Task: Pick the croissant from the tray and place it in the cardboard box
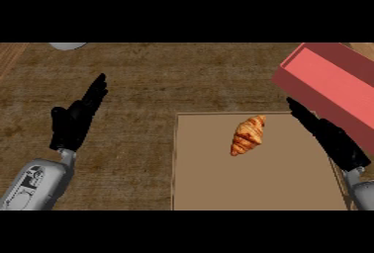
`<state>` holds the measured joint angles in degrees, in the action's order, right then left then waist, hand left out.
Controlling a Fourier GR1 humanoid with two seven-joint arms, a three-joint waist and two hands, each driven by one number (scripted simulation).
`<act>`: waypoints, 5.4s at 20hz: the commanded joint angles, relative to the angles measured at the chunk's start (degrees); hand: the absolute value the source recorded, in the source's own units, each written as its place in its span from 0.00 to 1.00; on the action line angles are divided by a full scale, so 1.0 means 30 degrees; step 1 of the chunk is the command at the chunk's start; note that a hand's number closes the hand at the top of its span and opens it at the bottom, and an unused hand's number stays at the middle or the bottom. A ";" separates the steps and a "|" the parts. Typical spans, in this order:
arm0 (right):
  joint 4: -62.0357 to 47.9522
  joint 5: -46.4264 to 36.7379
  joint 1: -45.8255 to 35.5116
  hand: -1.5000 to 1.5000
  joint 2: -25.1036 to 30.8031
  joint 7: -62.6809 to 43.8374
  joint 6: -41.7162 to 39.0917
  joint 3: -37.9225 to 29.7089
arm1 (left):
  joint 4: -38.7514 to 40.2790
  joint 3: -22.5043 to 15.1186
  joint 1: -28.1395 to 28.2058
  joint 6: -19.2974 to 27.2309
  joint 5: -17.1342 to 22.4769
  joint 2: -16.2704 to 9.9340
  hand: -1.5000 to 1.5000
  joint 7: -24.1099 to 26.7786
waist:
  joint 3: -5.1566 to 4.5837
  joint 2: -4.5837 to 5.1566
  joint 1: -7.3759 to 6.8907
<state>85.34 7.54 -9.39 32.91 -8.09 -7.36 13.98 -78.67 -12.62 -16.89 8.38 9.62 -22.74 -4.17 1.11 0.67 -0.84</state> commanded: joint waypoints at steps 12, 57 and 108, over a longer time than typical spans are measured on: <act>0.5839 -1.1992 -0.6221 0.00 0.4620 -1.4281 0.5278 0.0799 | -0.1301 -0.0099 -0.0240 -0.2399 -0.0706 -0.1976 0.50 0.3003 | -0.0593 -0.0615 0.0547; -1.2524 -0.9328 -1.7262 0.00 -0.9064 -2.5167 -0.6632 0.9096 | -0.1813 -0.0090 0.0538 -0.2647 -0.1672 -0.0797 0.50 0.3484 | -0.0395 -0.0337 0.0275; -0.8388 -1.5555 -1.1489 1.00 -0.6488 -0.9226 -0.3264 0.8357 | -0.3170 0.1844 0.1174 -0.4362 -0.2657 -0.0076 0.50 0.2833 | -0.0296 -0.0137 0.0237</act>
<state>55.29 -39.58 -45.74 11.98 -48.68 -23.48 38.24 -87.86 -7.29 -12.59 -4.77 1.53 -23.23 4.72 -0.15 -0.42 -0.08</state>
